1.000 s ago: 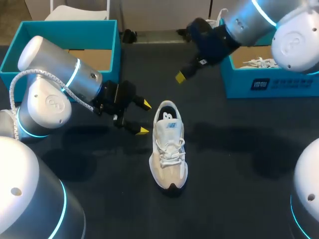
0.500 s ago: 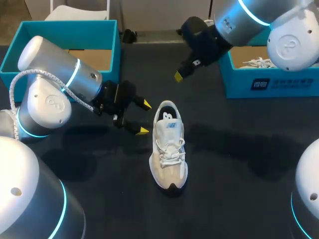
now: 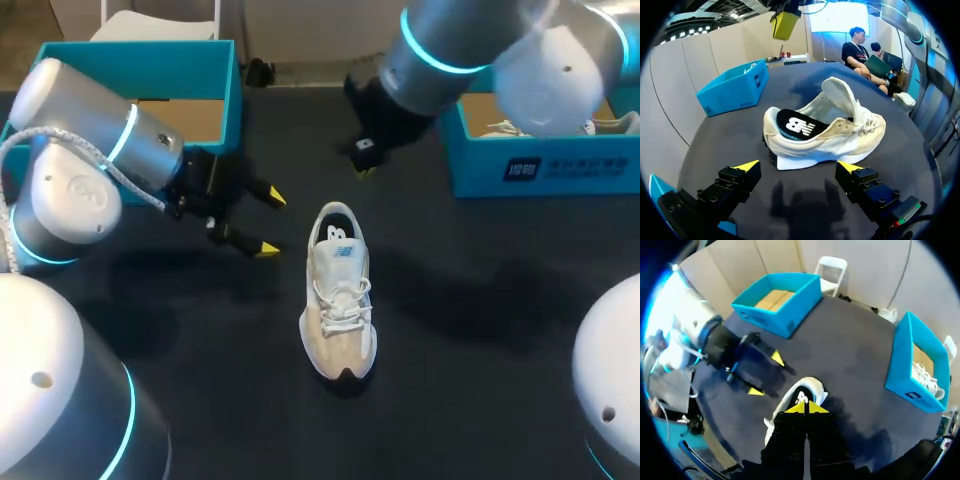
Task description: Take the shoe out of the shoebox, open the shoe tongue, remove and reinsert the insole, then place the shoe into the shoebox
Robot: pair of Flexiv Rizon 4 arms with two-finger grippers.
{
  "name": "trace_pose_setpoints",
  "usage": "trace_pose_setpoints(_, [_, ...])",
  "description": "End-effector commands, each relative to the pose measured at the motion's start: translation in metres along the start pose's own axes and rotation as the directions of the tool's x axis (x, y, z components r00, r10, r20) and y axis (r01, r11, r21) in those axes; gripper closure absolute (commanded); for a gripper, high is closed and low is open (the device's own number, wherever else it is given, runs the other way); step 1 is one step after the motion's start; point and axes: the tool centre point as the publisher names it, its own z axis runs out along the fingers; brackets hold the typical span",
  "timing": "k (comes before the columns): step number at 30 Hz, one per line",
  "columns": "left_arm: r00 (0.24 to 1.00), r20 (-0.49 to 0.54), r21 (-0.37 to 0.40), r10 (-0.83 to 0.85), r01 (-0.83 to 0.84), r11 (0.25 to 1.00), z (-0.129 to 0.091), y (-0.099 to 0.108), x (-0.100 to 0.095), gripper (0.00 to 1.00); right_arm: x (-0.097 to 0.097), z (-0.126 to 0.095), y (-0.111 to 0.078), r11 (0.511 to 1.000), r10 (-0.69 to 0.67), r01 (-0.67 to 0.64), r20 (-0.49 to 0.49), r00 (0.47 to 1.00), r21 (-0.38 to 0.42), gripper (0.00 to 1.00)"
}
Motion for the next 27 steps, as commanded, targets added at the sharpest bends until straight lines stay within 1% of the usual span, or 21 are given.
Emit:
trace_pose_setpoints(1, [1.000,-0.008,0.004,0.005,-0.005,1.000,-0.016,0.005,-0.004,0.00,0.008,0.022,0.009,0.999,0.026,-0.030,0.120,0.992,0.027,1.00])
trace_pose_setpoints(6, [1.000,0.002,0.002,0.025,-0.025,1.000,-0.028,0.007,-0.012,0.00,0.011,0.039,0.005,0.997,0.059,-0.065,0.140,0.988,0.041,1.00])
trace_pose_setpoints(8, [1.000,0.005,0.003,0.025,-0.025,1.000,-0.033,0.008,-0.015,0.00,0.013,0.046,0.003,0.995,0.067,-0.077,0.149,0.987,0.062,1.00])
trace_pose_setpoints(11, [1.000,0.010,0.004,0.030,-0.030,1.000,-0.037,0.008,-0.016,0.00,0.015,0.051,0.001,0.994,0.084,-0.093,0.148,0.985,0.055,1.00])
trace_pose_setpoints(13, [0.999,0.015,0.014,0.034,-0.035,0.999,-0.046,0.008,-0.020,0.00,0.019,0.061,-0.003,0.991,0.107,-0.118,0.157,0.982,0.061,1.00])
trace_pose_setpoints(16, [0.999,0.024,0.013,0.041,-0.041,0.999,-0.051,0.009,-0.022,0.00,0.022,0.072,-0.008,0.987,0.117,-0.133,0.158,0.980,0.094,1.00])
trace_pose_setpoints(18, [0.998,0.030,0.015,0.046,-0.047,0.999,-0.054,0.009,-0.024,0.00,0.024,0.078,-0.011,0.984,0.134,-0.149,0.151,0.979,0.094,1.00])
trace_pose_setpoints(19, [0.998,0.032,0.016,0.047,-0.048,0.999,-0.055,0.008,-0.024,0.00,0.025,0.081,-0.014,0.982,0.131,-0.150,0.156,0.979,0.117,1.00])
trace_pose_setpoints(21, [0.998,0.041,0.016,0.049,-0.049,0.999,-0.057,0.009,-0.027,0.00,0.028,0.085,-0.018,0.978,0.133,-0.157,0.169,0.977,0.138,1.00])
trace_pose_setpoints(23, [0.998,0.041,0.016,0.049,-0.049,0.999,-0.057,0.009,-0.027,0.00,0.031,0.089,-0.021,0.975,0.152,-0.175,0.163,0.975,0.136,1.00])
trace_pose_setpoints(25, [0.998,0.041,0.016,0.049,-0.049,0.999,-0.057,0.009,-0.027,0.00,0.032,0.093,-0.026,0.970,0.156,-0.184,0.174,0.972,0.158,1.00])
trace_pose_setpoints(27, [0.998,0.041,0.016,0.049,-0.049,0.999,-0.057,0.009,-0.027,0.00,0.034,0.096,-0.030,0.967,0.168,-0.198,0.184,0.968,0.160,1.00])
